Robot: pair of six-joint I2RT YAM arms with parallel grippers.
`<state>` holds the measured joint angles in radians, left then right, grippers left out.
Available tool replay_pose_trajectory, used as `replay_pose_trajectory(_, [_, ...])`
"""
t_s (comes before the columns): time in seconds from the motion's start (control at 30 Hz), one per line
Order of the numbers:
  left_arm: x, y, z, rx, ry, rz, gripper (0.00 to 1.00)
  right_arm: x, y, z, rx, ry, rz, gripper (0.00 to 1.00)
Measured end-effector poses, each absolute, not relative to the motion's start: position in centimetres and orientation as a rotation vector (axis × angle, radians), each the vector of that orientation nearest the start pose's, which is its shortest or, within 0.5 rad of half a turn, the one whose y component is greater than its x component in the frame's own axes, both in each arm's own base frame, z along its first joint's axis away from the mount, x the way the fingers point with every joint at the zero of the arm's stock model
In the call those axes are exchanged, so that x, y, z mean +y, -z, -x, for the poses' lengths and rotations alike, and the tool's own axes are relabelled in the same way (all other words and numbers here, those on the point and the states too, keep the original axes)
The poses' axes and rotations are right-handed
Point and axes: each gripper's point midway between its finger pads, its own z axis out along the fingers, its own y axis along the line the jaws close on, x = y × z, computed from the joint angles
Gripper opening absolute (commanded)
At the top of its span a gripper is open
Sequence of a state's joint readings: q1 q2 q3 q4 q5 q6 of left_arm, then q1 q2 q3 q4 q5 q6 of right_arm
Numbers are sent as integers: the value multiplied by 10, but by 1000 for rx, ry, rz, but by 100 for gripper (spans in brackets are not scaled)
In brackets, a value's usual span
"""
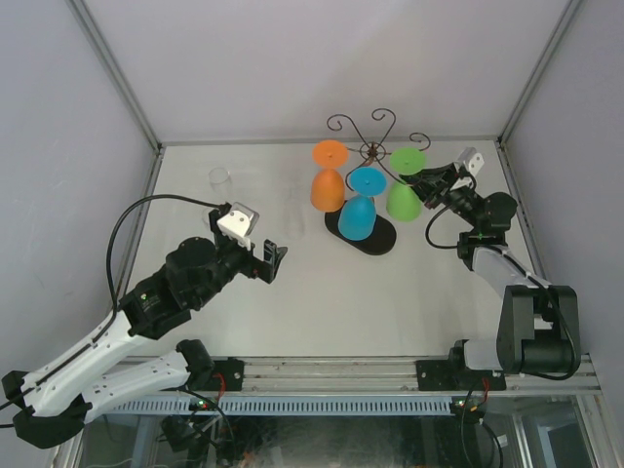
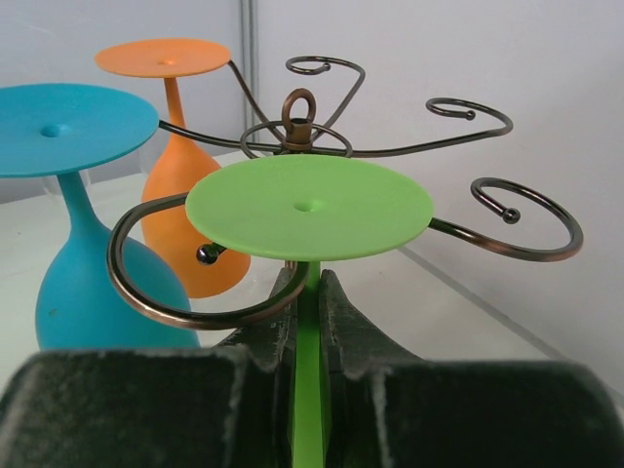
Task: Place the wine glass upside down on the wine glass rack
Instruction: Turn the wine glass upside down at the wine rack.
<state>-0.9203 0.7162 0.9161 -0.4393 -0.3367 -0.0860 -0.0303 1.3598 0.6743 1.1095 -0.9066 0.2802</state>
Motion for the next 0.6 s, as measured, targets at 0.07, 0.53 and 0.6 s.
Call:
replay_pose_trajectory(0.07, [-184, -297, -209, 1744, 413, -510, 100, 135, -298, -369, 1189, -737, 648, 0])
replay_pose_trajectory(0.53, [-185, -296, -209, 1746, 411, -512, 100, 143, -301, -348, 1173, -790, 727, 0])
replay_pose_trajectory(0.6, [-185, -296, -209, 1746, 410, -512, 100, 142, -301, -345, 1175, -789, 724, 0])
